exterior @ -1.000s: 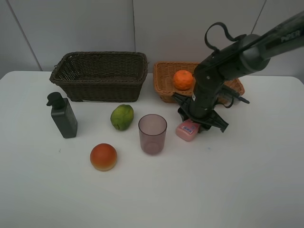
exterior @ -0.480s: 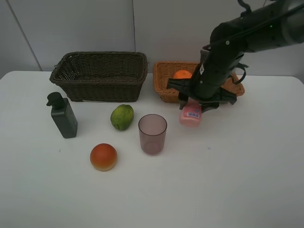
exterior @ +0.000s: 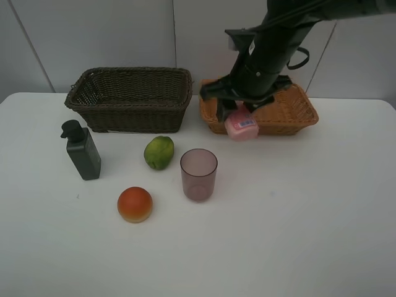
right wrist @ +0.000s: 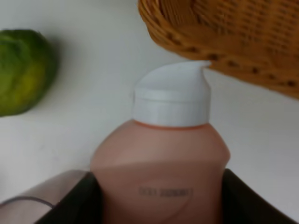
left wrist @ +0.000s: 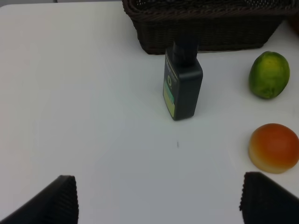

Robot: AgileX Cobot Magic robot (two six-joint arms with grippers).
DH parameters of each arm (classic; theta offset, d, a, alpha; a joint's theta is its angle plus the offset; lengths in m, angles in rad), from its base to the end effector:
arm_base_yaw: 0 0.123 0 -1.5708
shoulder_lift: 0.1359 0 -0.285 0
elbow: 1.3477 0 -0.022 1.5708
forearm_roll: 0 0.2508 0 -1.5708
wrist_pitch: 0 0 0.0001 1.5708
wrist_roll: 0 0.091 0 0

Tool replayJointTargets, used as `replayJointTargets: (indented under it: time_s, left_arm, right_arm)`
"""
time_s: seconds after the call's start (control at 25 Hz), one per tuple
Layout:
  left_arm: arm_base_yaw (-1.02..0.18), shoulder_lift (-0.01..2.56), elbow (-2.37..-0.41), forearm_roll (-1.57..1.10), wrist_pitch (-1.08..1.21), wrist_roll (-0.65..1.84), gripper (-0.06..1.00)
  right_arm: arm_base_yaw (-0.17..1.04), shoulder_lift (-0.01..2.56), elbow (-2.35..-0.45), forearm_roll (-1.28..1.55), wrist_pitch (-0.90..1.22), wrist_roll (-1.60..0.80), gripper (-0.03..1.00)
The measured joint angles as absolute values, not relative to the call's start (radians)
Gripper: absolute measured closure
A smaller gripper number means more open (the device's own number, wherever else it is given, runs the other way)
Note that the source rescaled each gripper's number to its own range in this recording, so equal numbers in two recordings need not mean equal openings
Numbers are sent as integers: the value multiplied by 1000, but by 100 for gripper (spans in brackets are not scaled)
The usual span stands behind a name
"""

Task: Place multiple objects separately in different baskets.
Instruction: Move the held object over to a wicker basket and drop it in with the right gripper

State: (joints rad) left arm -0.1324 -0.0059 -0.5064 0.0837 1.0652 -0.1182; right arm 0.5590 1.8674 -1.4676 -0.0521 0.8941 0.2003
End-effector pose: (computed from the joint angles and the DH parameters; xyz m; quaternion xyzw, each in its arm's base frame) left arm -0.0059 0.0075 0.2789 0.0041 0.8504 -0.0241 0.5255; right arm 0.3387 0.2075 0.2406 -0.1875 0.9652 0.0458 0.1766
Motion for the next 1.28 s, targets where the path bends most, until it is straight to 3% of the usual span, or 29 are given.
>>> replayJointTargets:
  time_s: [0.24,0.4,0.96,1.28]
  left_arm:
    - [-132,-6,-506,84,1065,-118,4]
    - [-132,-6,-506,84,1065,-118,4]
    - [-132,-6,-506,84,1065,-118,4]
    - [-132,-6,-506,84,1065,-118,4]
  right_arm:
    - [619,2015,-1734,-55,919,126,96]
    - [647,2069,-1808,-56,713,115,96]
    - [652,2205,-1667,-59,-206,115,96]
    - [651,2351,-1658,-58,-377,114,96]
